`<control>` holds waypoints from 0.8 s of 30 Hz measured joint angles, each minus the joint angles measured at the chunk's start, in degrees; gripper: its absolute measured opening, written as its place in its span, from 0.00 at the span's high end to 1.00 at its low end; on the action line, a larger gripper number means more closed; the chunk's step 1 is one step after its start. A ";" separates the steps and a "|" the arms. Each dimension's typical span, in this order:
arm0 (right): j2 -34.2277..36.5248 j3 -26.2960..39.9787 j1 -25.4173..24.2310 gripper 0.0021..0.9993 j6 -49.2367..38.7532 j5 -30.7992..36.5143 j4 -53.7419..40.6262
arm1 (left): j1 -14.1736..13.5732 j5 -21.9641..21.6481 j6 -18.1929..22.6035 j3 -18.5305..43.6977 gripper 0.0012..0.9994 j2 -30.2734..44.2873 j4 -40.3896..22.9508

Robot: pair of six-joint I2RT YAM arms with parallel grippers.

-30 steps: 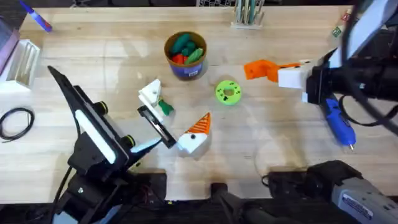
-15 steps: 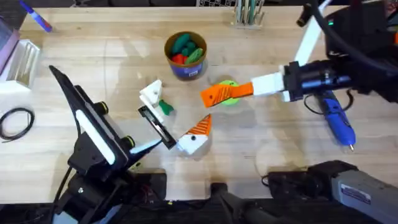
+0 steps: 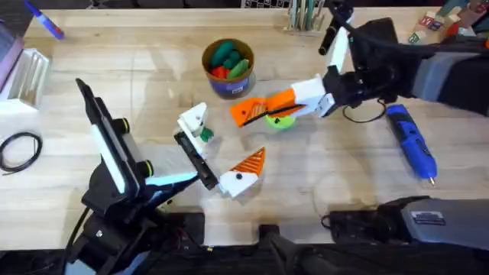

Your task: Pick up the gripper from the table and insert it into the empty holder that is missing its gripper. Then pick up a screw, insert it into the mounting hole, and use the screwdriver to tighten it. Finally, clean up the table by picking up the vegetable and placing it into the bucket.

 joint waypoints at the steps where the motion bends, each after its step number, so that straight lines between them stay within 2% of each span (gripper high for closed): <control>1: 0.81 0.00 0.51 0.99 1.19 -0.58 1.46 | 0.00 0.09 -0.87 0.00 0.01 0.00 0.05; 10: 5.30 0.00 5.37 0.99 12.90 -2.49 14.08 | 0.00 1.33 -7.84 0.00 0.01 0.00 0.05; 14: 6.57 0.00 5.51 0.99 19.94 -2.66 18.92 | 0.00 2.80 -9.48 0.00 0.01 0.00 -0.04; 24: 8.37 0.00 8.21 0.99 25.59 -2.57 19.95 | 0.11 3.07 -10.33 0.00 0.01 0.00 -0.19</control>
